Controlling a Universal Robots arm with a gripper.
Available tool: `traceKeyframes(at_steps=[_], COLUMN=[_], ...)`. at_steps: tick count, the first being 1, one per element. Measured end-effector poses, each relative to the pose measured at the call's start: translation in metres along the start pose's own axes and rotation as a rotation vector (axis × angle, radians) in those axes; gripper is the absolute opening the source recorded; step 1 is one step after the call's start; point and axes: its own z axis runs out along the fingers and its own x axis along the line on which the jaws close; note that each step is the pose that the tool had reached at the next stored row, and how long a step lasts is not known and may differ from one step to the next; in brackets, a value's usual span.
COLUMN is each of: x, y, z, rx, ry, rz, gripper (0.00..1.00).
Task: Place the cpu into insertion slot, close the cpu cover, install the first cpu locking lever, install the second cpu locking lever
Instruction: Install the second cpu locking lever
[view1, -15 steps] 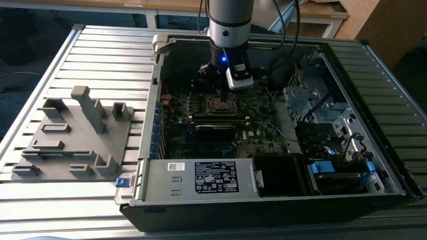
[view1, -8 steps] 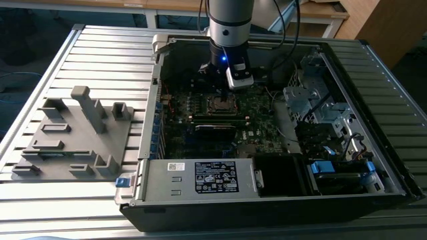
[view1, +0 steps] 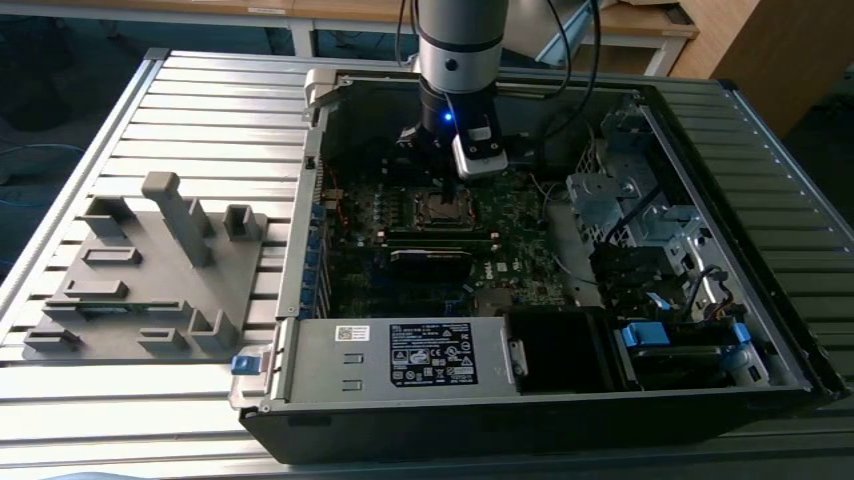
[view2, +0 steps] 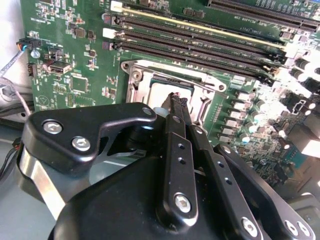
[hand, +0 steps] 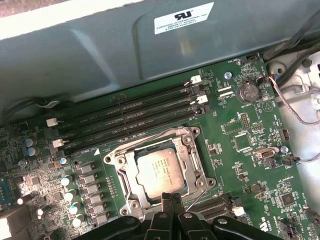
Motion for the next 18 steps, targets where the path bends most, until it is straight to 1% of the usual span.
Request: traceKeyframes(at_steps=[11,18], x=[-0.0015,-0.0021], y=[-0.0045,-0.0059], z=[0.0,0.0001], rx=[-0.0002,0.0002], ry=[-0.0001,-0.0001], rz=[0.0,-0.004], gripper=[0.11,0.11])
